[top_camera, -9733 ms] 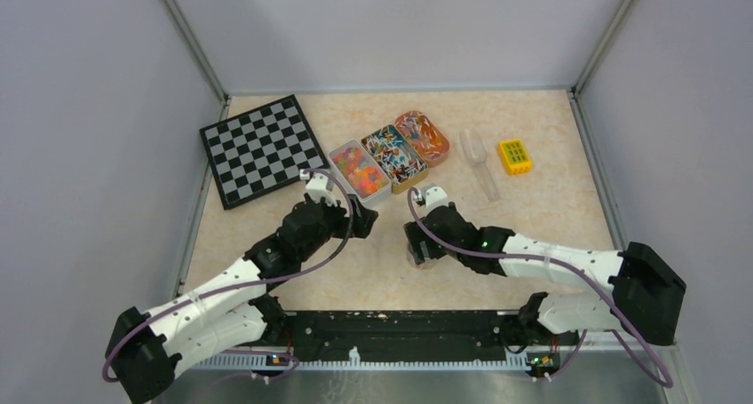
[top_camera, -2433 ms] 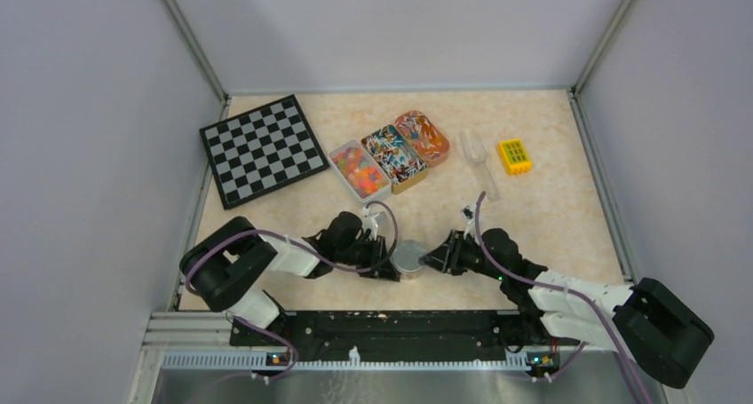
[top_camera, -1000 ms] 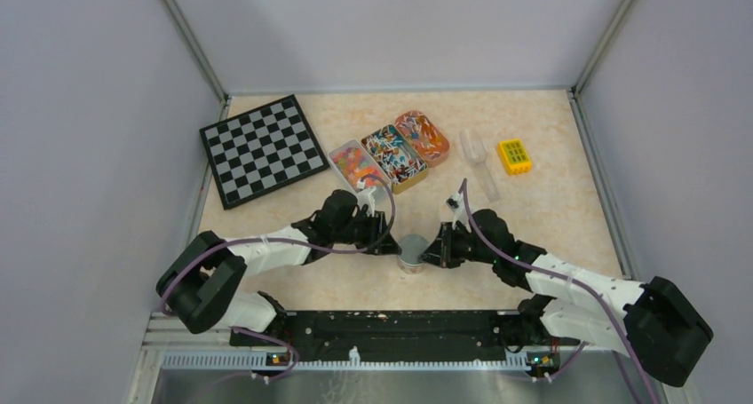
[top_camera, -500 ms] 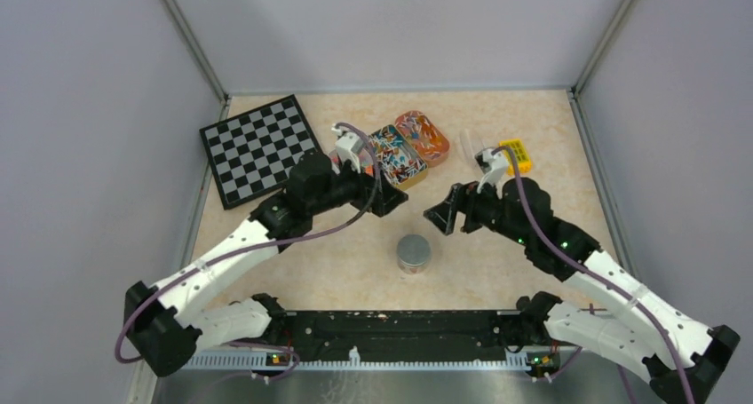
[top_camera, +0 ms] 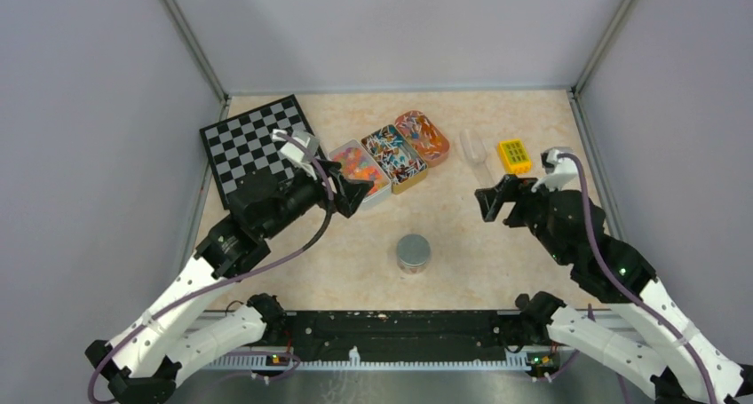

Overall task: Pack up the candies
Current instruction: Reset both arms

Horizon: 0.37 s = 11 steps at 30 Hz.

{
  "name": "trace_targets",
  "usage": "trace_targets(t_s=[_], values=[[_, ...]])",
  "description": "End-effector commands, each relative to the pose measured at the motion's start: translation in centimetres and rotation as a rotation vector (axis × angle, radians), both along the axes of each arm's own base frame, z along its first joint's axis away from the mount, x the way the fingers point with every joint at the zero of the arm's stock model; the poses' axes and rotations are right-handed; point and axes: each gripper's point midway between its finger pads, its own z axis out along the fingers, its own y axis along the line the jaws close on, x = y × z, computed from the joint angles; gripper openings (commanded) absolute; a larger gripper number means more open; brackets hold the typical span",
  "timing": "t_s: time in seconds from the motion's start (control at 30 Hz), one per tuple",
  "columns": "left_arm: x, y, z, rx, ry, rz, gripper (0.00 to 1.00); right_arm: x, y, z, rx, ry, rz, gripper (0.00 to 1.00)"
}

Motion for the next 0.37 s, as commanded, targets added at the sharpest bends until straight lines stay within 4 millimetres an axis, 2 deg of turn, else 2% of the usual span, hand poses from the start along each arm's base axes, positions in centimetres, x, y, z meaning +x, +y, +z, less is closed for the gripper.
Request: trace_targets(t_s=[0.0, 0.33], values=[[0.0, 1.9, 2.0, 0.008, -0.067, 0.068, 0.99, -0.4, -1.1, 0.8, 0.055, -0.061, -0.038, 0.85], [0.1, 2.7, 1.8, 0.001, -0.064, 0.109, 0.99, -0.2, -1.0, -0.2, 0.063, -0.047, -0.053, 0.85]])
